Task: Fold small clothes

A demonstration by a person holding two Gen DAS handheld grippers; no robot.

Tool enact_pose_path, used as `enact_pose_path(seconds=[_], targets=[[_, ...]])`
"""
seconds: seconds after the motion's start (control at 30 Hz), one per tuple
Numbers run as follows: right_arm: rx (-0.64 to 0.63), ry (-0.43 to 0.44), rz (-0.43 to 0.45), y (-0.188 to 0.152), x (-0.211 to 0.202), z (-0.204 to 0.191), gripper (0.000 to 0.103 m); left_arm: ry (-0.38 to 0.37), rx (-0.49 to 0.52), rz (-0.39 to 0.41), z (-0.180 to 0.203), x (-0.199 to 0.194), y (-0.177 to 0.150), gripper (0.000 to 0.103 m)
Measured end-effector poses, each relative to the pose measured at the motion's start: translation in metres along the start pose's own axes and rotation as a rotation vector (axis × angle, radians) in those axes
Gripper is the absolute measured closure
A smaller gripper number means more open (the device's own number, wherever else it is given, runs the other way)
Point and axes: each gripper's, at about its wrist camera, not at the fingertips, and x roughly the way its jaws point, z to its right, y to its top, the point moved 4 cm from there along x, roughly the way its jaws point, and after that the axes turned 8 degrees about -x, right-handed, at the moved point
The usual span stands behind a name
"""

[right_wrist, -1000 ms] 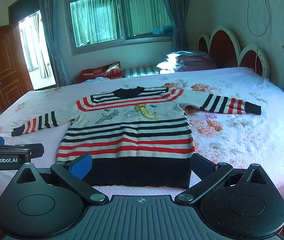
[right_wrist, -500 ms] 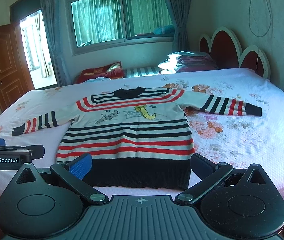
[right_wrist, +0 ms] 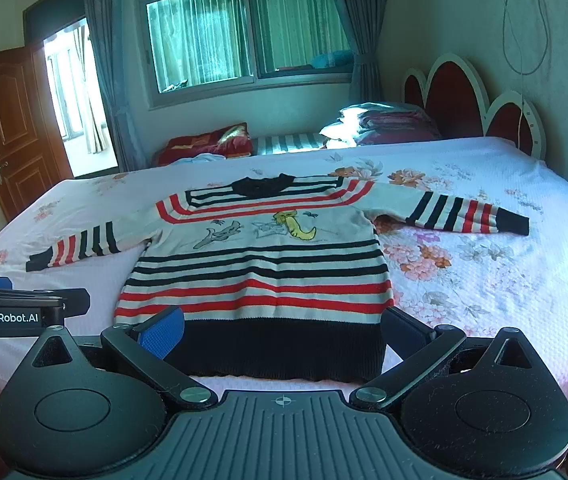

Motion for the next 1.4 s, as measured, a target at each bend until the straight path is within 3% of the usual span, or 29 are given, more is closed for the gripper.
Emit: enact_pose_path(seconds=[1.4], targets=[[-0.002, -0.028, 0.003, 0.010, 0.016, 0.015, 0.000, 0.001, -0.027, -0.009, 0.003, 0.020, 0.014, 0.000]])
